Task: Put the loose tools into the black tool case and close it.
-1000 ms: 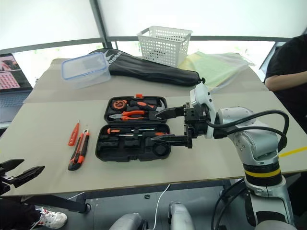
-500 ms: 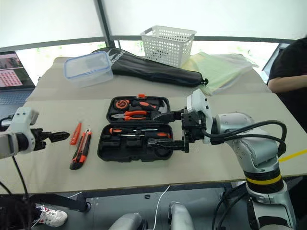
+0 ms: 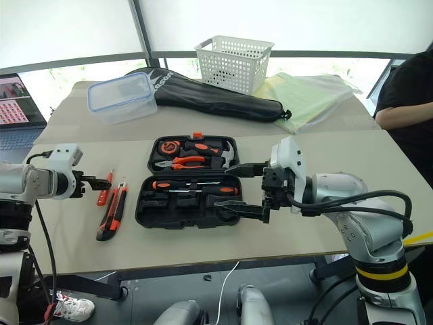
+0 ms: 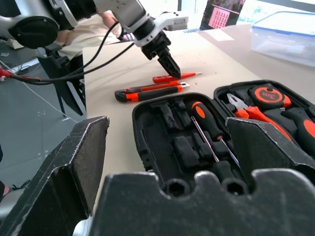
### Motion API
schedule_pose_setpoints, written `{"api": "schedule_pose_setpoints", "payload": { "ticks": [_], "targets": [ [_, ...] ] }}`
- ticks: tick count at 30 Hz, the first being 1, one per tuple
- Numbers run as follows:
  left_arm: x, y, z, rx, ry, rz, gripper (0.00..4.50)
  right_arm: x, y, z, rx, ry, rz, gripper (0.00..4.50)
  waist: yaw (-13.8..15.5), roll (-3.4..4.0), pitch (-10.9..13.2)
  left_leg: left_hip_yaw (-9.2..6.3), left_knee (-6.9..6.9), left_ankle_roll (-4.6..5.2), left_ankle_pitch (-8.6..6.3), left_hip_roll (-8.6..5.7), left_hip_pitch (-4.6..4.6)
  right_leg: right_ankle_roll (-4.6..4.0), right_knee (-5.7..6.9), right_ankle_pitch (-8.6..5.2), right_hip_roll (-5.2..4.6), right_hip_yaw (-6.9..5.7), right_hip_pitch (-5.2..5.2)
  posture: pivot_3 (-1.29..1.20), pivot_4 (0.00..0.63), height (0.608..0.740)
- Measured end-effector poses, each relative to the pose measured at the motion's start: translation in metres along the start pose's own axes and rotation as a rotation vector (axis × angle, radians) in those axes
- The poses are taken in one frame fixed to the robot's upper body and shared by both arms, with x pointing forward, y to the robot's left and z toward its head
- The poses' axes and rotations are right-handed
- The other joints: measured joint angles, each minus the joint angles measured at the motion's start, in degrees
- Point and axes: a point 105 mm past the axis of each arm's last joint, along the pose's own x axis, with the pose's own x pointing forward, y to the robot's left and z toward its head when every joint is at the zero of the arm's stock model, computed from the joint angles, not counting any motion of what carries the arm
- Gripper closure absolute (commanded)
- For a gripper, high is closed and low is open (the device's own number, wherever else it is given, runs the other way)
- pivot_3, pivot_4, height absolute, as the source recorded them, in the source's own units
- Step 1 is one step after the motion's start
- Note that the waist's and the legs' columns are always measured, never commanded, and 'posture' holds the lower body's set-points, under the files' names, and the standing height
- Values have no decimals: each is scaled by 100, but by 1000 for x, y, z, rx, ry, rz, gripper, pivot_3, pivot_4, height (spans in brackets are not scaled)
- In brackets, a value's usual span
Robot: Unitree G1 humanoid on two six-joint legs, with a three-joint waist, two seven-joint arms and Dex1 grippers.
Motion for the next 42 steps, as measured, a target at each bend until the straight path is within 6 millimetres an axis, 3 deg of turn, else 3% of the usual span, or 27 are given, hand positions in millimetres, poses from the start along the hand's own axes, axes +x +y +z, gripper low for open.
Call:
{"api": "schedule_pose_setpoints", "payload": {
  "ticks": [3, 5, 9, 12, 17, 22, 25, 30, 31, 34, 38, 42],
  "targets": [
    [4, -2, 2, 14, 2, 2, 749, 0, 0, 1, -7, 1, -7, 0, 14, 0, 0, 0, 2, 0, 0, -1, 0, 0, 0, 0, -2, 1, 1, 0, 150, 740],
    [7, -2, 3, 11, 0, 3, 1542, 0, 0, 2, -5, -5, -8, 0, 39, 0, 0, 0, 5, 0, 0, -1, 1, 0, -2, 0, -4, 3, 1, 0, 150, 740],
    [12, -4, 4, 24, -1, -11, 1542, 1, 1, 6, -1, -22, 4, 0, 105, 3, -2, 1, 7, 1, 0, 0, 6, 0, -3, 0, -8, 7, 8, 0, 150, 740],
    [15, -3, 3, 41, 0, -9, 2169, 1, 1, 6, -4, -23, 0, 0, 124, 8, -8, 1, 7, 1, 0, 0, 11, 1, -4, 0, -9, 11, 11, 0, 150, 740],
    [14, 4, 2, 58, -3, -1, 4049, 0, 0, 6, -6, -15, -9, 0, 118, 11, -10, 2, 8, 1, 0, 0, 12, 1, -1, 0, -9, 15, 11, 0, 150, 740],
    [4, 7, 3, 189, -28, -63, 4103, -5, 0, 1, 4, 17, -16, 0, 92, 6, -7, -2, 6, 3, 0, 3, -9, 0, 2, 0, -6, 12, 1, 0, 150, 740],
    [-12, -2, 18, 316, -86, -140, 4104, -9, 5, -7, 53, 47, 4, 0, 94, -13, 4, -9, 9, 3, -1, 3, -24, 0, -3, 0, -5, 2, -9, 0, 150, 740],
    [-50, -42, 47, 652, -224, -326, 4104, -17, 18, -18, 98, 112, 60, 0, 128, -13, 4, -9, 11, 12, -5, 2, -28, 1, -13, 1, -11, 2, -4, 0, 150, 740],
    [-53, -52, 48, 697, -238, -372, 4104, -18, 20, -20, 103, 121, 62, 0, 128, -14, 4, -9, 15, 12, -6, 2, -28, 1, -11, 0, -10, 1, -2, 0, 150, 740],
    [-66, -107, 33, 976, -244, -639, 4104, -24, 24, -28, 120, 160, 64, 0, 131, -16, 5, -9, 24, 12, -6, 3, -29, 1, -13, 0, -12, 1, 1, 0, 150, 740],
    [-58, -162, 7, 1196, -198, -869, 4104, -27, 25, -34, 115, 185, 48, 0, 129, -16, 5, -5, 44, 16, -8, 7, -28, 2, -25, 0, -11, 7, 12, 0, 150, 740],
    [-40, -184, -2, 1294, -160, -917, 4104, -27, 23, -35, 114, 177, 19, 0, 114, -19, 7, 3, 45, 21, -10, 14, -25, 1, -17, 0, -8, 14, 12, 0, 150, 740]
  ]
}}
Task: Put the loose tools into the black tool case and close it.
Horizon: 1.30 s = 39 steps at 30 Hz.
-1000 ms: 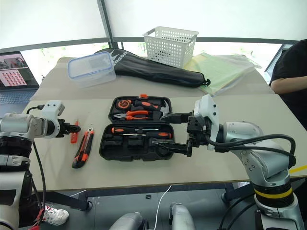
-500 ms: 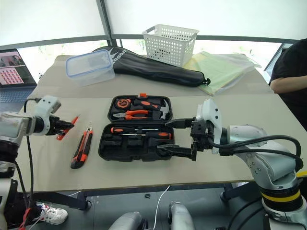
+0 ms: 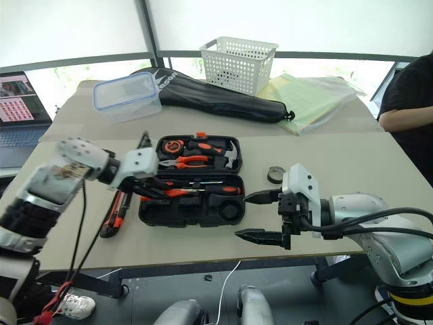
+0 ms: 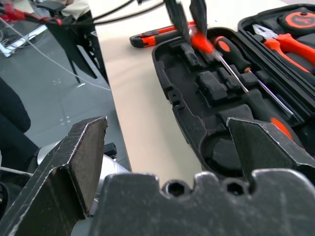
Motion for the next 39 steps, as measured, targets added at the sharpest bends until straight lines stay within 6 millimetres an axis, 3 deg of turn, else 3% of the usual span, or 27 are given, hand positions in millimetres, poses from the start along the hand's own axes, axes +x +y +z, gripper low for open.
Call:
{"api": "schedule_pose_setpoints", "payload": {
  "ticks": [6, 11, 24, 25, 26, 31, 36, 39],
  "targets": [
    [14, 12, -16, 38, 111, -31, 4104, 0, 0, -1, 1, -16, -47, 0, 18, 0, 0, -3, 7, 14, -7, 1, -14, 2, 5, 1, 2, -10, -2, 0, 150, 740],
    [12, 19, -19, 36, 152, -46, 4104, 1, 1, 1, -14, -25, -59, 0, 17, 1, -1, -5, 40, 27, -15, -2, -30, 14, 7, 8, 2, -11, -4, 0, 150, 740],
    [26, 20, -16, -45, 101, -52, 4104, 1, 0, 2, -23, -29, -68, 0, 34, 2, -1, -6, 47, 28, -15, -2, -30, 14, 9, 8, 2, -11, -3, 0, 150, 740],
    [26, 20, -16, -47, 100, -50, 3104, 1, 0, 2, -24, -29, -68, 0, 34, 2, -1, -6, 47, 28, -15, -2, -31, 14, 9, 8, 2, -11, -3, 0, 150, 740],
    [26, 19, -17, -50, 102, -51, 2904, 1, 0, 2, -25, -30, -68, 0, 33, 2, -1, -6, 47, 28, -15, -2, -31, 14, 9, 8, 1, -11, -3, 0, 150, 740],
    [24, 8, -24, -67, 103, -98, 999, 1, 0, 5, -34, -34, -66, 0, 25, 0, 0, -7, 48, 28, -16, -2, -34, 15, 7, 8, 1, -12, -5, 0, 150, 740],
    [-12, 12, -10, -72, 6, -47, 999, 1, -1, 4, -29, -37, -66, 0, 19, 1, -1, -8, 47, 28, -16, -1, -36, 14, 8, 8, 2, -12, -10, 0, 150, 740],
    [-22, 11, -5, -83, -84, -23, 1724, 2, -1, 5, -29, -43, -65, 0, 17, 2, -1, -8, 47, 28, -16, -2, -36, 15, 9, 8, 2, -13, -10, 0, 150, 740]
  ]
}}
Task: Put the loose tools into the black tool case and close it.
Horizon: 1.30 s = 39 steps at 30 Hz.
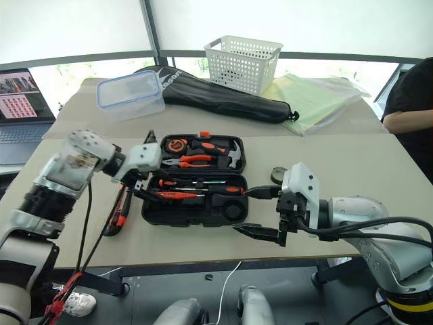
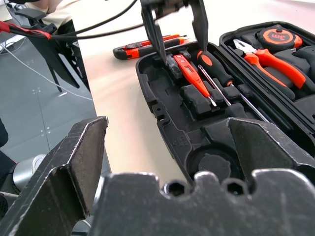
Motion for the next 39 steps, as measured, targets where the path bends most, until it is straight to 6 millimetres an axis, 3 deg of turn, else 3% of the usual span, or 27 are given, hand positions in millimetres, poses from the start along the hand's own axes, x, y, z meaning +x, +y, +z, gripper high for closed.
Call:
{"api": "schedule_pose_setpoints", "payload": {
  "ticks": [6, 8, 15, 22, 31, 33, 36, 39],
  "targets": [
    [13, -6, -17, -98, -158, 53, 3911, 1, -1, 0, 2, -3, 1, 0, 13, 0, 0, 0, 2, -1, 0, -2, 1, 0, -2, 0, -1, 0, -1, 0, 150, 740],
    [21, -6, -24, -120, -187, 83, 4381, 1, -2, -1, 9, -6, -1, 0, 19, -1, 0, 0, 2, -1, 0, -3, 1, 0, -11, 0, -2, 0, -1, 0, 150, 740],
    [36, -4, -36, -136, -217, 166, 4381, 3, -6, -1, 18, -7, -2, 0, 3, 0, 0, 1, 1, -1, 0, -2, 1, -1, -9, 0, -2, 1, -1, 0, 150, 740],
    [39, 0, -41, -79, -210, 237, 4381, 4, -5, -2, 22, -4, 4, 0, 10, 1, -1, 2, 1, -2, 0, -2, 7, -1, -9, 0, -4, 3, 1, 0, 150, 740],
    [37, -8, -49, -67, -228, 259, 4381, 5, -7, 0, 21, -9, 9, 0, -4, 5, -8, 5, -5, -1, -2, -1, 42, 0, -10, 0, -3, 11, 27, 0, 150, 740],
    [32, -10, -52, -104, -233, 272, 4381, 5, -9, 2, 20, -16, 5, 0, -12, 5, -8, 6, -6, -1, -2, 0, 43, 0, -8, -1, -1, 12, 26, 0, 150, 740],
    [4, -12, -63, -198, -212, 362, 3690, 10, -12, 6, 12, -32, 19, 0, -53, 2, -6, 7, -12, -6, -5, 4, 39, -1, -2, -1, 7, 13, 12, 0, 150, 740],
    [-52, -20, -66, -315, -232, 523, 2459, 14, -16, 8, 21, -38, 47, 0, -100, 3, -3, 6, -22, -10, -7, 8, 32, -3, 0, -2, 11, 6, -1, 0, 150, 740]
  ]
}}
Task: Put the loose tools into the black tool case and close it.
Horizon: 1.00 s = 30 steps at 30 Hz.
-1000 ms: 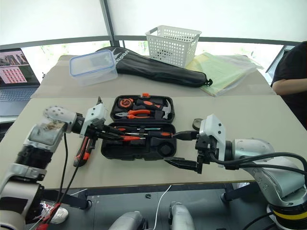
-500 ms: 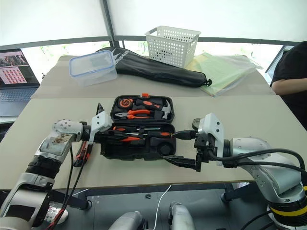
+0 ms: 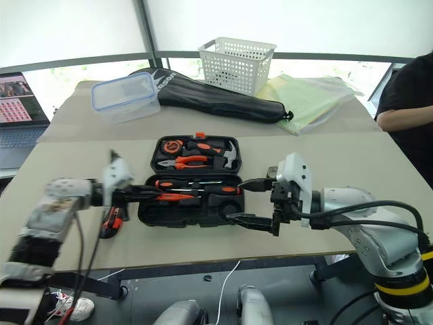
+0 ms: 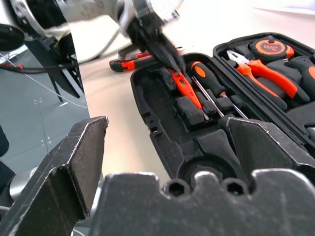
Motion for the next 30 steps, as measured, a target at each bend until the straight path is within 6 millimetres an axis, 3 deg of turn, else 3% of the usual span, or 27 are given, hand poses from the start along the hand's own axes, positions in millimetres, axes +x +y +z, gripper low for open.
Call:
{"api": "schedule_pose_setpoints", "payload": {
  "ticks": [3, 7, 11, 16, 22, 30],
  "targets": [
    [-42, -5, -5, -88, 17, 120, 1501, 3, -1, 4, 1, -9, 39, 0, -39, 4, 0, 8, -29, 1, 0, -4, 12, 1, -4, 0, 2, -8, 2, 0, 150, 740],
    [-77, -23, -41, -268, 105, 256, 128, 6, -2, 2, 9, -10, 84, 0, -12, 4, 2, 8, -55, -2, 1, -4, 20, 1, -22, -1, 6, -14, 4, 0, 150, 740],
    [-95, -45, -67, -345, 209, 359, 50, 10, -3, 1, -4, -8, 118, 0, 41, 5, 4, 9, -62, -9, 1, -2, 28, 0, -55, -2, 3, -10, 17, 0, 150, 740],
    [-76, -44, -62, -401, 223, 485, 50, 15, -3, -4, -8, -5, 131, 0, 169, 5, 4, -8, -59, -42, -13, -3, 43, -3, -54, 1, -3, -12, 54, 0, 150, 740],
    [-57, -41, -61, -603, 269, 537, 50, 16, -2, -5, -18, -8, 119, 0, 84, 4, 3, -7, -69, -45, -7, -3, 70, -3, -22, -1, 8, -9, 56, 0, 150, 740],
    [-27, -33, -61, -589, 349, 537, 50, 13, 3, -7, -30, -15, 78, 0, 85, 5, 2, -3, -70, -76, -15, -6, 79, -7, -35, -4, 2, -5, 61, 0, 150, 740]
  ]
}}
